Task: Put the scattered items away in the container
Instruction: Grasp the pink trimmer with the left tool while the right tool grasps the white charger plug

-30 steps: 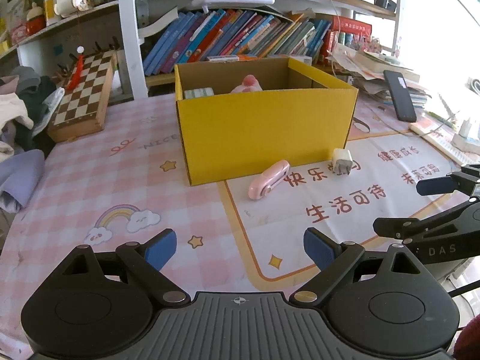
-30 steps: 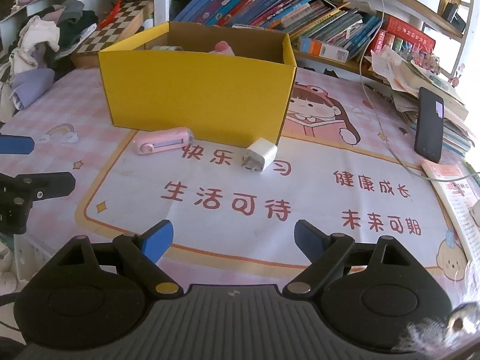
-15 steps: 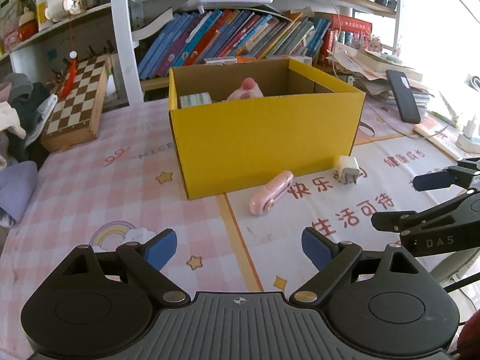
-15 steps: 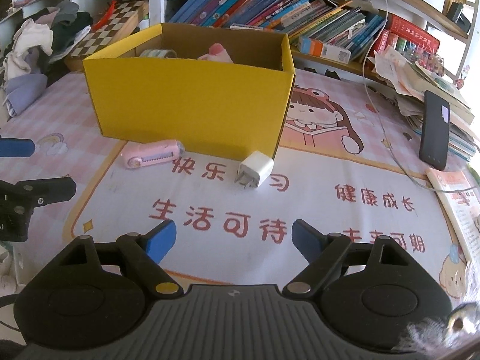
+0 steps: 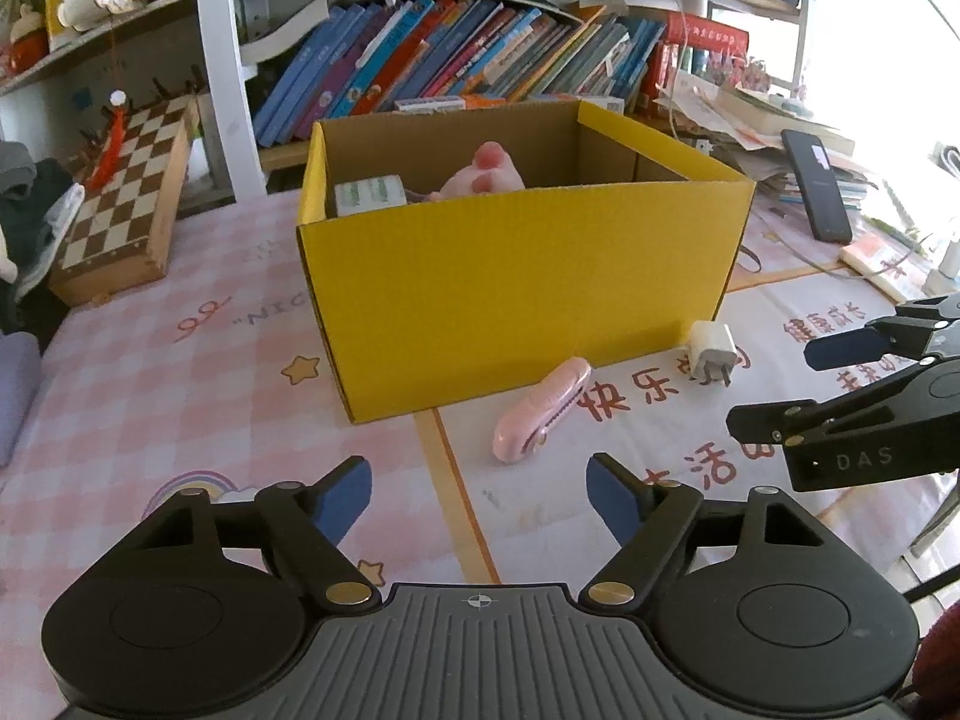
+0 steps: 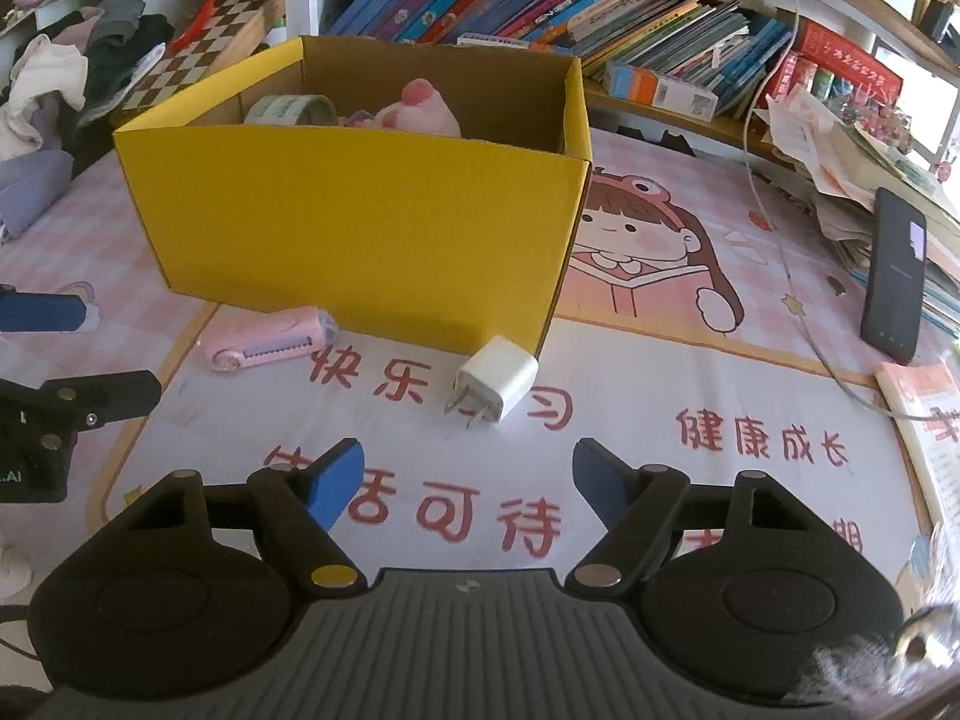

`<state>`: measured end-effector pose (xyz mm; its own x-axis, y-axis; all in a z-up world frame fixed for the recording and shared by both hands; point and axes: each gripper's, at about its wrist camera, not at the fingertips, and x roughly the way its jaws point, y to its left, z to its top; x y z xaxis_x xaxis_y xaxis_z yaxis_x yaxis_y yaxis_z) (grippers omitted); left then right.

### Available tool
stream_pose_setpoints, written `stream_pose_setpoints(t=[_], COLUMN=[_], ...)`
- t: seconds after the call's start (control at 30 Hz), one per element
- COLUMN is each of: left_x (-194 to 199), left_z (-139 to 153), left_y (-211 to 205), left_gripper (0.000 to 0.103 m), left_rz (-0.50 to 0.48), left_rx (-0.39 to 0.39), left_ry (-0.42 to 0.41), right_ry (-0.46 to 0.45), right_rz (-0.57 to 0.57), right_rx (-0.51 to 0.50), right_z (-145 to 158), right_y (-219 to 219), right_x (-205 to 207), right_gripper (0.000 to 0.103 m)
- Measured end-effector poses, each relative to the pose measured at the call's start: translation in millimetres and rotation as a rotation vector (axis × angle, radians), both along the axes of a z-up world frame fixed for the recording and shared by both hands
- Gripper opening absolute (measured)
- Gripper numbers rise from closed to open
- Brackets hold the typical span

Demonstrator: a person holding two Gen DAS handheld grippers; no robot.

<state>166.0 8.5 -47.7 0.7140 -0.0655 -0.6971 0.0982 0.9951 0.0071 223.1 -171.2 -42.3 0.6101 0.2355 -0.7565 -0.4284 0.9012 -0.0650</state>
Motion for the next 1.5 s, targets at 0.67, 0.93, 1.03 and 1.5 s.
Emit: stream_pose_setpoints(t=[0.67, 0.93, 1.03, 1.5], left_x=[48, 56, 55, 38], left_z=[-22, -28, -28, -21], left_y=[-17, -23, -24, -25], left_gripper=[0.067, 0.058, 0.053, 0.025], left_rz=[-0.013, -0.014, -0.018, -0.052], left_rx=[0.001, 0.021, 0.020, -0.022], left_ry=[0.092, 0.128, 0.128, 0.105], right_ry=[0.086, 0.102, 0.101, 0.099], right_rz=[0.055, 0.092, 0.108, 0.105], right_rx=[-0.006, 0.029, 0.035, 0.056], right_z=[-19, -22, -21, -16], right_y=[-4, -9, -8, -14], right_x=[54, 59, 60, 50], right_gripper=[0.060, 0.046, 0.038, 0.024])
